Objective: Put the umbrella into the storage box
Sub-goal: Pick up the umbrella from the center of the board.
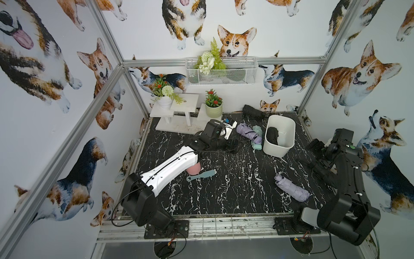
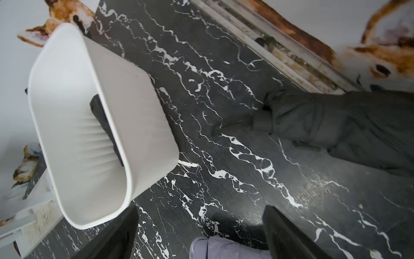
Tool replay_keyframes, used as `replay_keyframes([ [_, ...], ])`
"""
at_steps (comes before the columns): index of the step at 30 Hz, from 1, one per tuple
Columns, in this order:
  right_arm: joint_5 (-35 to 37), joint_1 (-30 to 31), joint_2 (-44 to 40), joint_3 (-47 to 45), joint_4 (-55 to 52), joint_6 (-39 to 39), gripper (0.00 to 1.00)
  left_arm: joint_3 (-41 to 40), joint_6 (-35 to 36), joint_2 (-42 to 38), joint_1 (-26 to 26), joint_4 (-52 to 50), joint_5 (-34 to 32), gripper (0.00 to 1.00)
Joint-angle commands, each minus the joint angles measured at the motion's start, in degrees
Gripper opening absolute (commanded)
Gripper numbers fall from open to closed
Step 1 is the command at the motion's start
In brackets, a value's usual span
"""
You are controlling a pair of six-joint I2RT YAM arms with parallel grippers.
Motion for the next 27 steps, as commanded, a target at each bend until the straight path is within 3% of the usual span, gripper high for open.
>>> replay_keyframes([
  [1,2.3,-3.3,-1.5,-3.4,-0.3,8.2,0.91,-0.4,-0.9,-1.2,0.0,-1.3,0.4,0.84],
  [6,4.9,-8.6,-5.2,-9.1,2.7,14.7,0.89,-3.3,-2.0,-3.7,0.0,-0.3,0.5,0.84],
  [12,1.6,-14.6,-4.6,-13.7,8.3,21.0,0.91,-3.9,-1.7,-5.0,0.0,-1.7,-0.3,0.85],
  [27,2.9,-16.2,4.4,-16.2,25.0,29.1,0.89,-4.0,-1.0,-2.5,0.0,-0.6,0.7,0.85],
])
